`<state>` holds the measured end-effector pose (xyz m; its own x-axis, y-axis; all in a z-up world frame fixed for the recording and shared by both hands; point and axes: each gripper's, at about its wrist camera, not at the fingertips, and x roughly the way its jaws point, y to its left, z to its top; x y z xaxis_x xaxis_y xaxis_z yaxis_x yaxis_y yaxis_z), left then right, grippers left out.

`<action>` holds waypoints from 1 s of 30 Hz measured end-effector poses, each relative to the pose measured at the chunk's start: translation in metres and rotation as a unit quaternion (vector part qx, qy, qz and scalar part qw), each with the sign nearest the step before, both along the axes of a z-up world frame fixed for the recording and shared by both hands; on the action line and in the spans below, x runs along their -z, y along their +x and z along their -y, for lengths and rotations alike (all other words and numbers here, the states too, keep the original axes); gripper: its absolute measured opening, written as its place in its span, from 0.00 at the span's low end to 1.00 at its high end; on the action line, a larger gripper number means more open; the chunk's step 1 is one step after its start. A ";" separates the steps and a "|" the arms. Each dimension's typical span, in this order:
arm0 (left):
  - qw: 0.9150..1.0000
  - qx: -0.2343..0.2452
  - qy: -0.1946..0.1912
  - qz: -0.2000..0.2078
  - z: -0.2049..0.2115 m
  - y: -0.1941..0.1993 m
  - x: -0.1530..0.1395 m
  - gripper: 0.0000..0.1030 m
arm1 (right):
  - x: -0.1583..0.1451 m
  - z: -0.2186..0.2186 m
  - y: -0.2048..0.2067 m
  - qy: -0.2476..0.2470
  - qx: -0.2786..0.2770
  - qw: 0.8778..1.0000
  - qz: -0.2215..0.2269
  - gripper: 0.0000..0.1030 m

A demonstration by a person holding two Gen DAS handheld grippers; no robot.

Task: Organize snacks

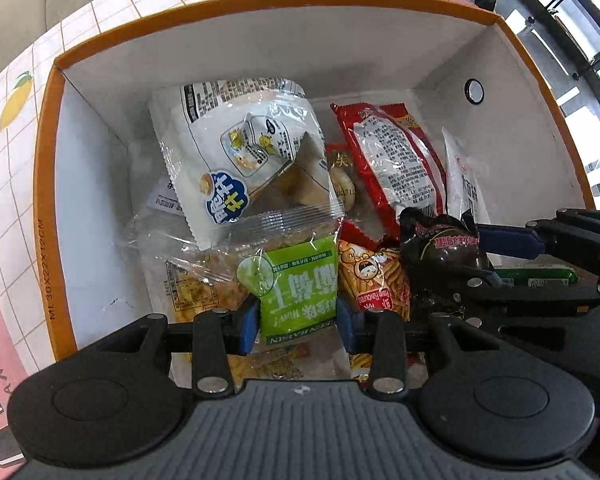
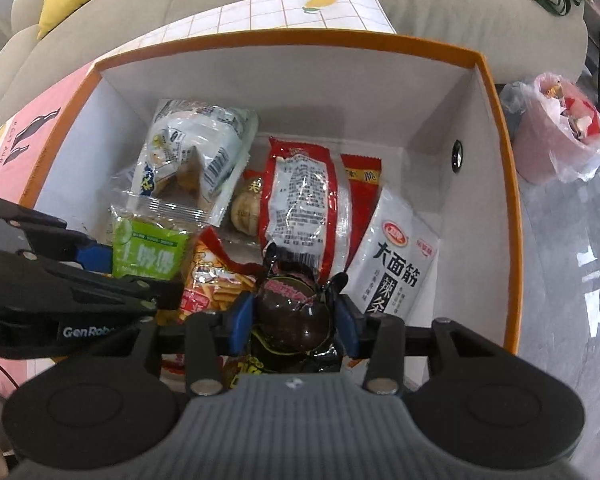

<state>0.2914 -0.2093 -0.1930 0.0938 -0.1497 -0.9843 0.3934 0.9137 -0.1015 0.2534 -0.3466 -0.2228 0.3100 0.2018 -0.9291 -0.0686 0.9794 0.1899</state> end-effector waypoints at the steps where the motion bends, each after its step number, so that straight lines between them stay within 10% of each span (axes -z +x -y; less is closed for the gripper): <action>1: 1.000 0.003 0.003 0.005 -0.001 0.000 -0.002 0.48 | 0.000 -0.001 0.001 -0.003 0.000 1.000 0.000 0.45; 18: 0.992 -0.009 -0.051 0.119 -0.064 -0.033 -0.115 0.66 | -0.095 -0.027 -0.032 -0.062 0.028 0.993 0.092 0.74; 30: 0.930 -0.025 -0.041 0.363 -0.139 -0.139 -0.231 0.68 | -0.206 -0.092 -0.148 -0.035 0.074 0.950 0.302 0.90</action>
